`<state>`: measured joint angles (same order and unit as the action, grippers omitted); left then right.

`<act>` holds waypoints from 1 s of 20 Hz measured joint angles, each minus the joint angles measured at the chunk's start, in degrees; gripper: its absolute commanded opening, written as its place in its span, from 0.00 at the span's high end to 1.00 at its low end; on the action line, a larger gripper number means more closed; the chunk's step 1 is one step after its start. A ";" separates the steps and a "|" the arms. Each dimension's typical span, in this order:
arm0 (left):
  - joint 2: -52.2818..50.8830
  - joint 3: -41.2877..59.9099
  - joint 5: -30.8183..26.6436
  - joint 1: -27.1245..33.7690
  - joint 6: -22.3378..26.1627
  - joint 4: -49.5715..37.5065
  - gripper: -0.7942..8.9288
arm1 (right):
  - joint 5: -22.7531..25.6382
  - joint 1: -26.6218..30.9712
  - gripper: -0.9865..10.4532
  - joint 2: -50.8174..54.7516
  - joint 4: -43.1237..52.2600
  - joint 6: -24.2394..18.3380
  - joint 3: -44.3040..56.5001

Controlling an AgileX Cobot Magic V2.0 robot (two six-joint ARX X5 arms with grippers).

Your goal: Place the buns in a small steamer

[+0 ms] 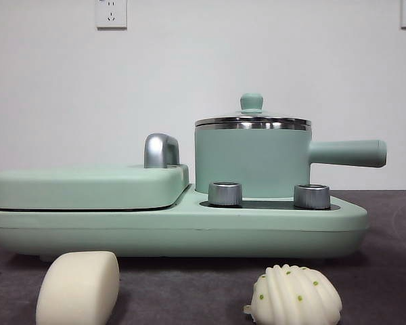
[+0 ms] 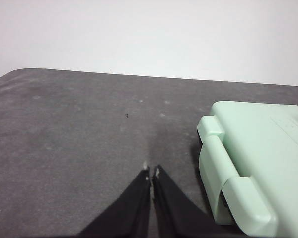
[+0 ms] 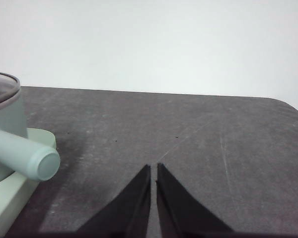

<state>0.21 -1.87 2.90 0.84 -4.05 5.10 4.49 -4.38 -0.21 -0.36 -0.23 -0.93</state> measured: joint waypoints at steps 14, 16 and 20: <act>0.00 0.00 0.00 0.00 -11.98 -0.02 0.91 | -0.07 0.00 0.90 0.00 7.61 1.55 0.00; 0.00 0.00 0.00 0.00 -16.85 -0.04 0.91 | 0.00 0.00 0.90 0.00 9.81 3.69 0.00; 0.00 0.00 0.00 0.00 -26.82 -0.92 0.91 | 0.00 0.00 0.90 0.00 10.25 11.02 0.00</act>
<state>0.21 -1.87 2.90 0.84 -30.87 4.19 4.49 -4.38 -0.21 9.89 10.79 -0.93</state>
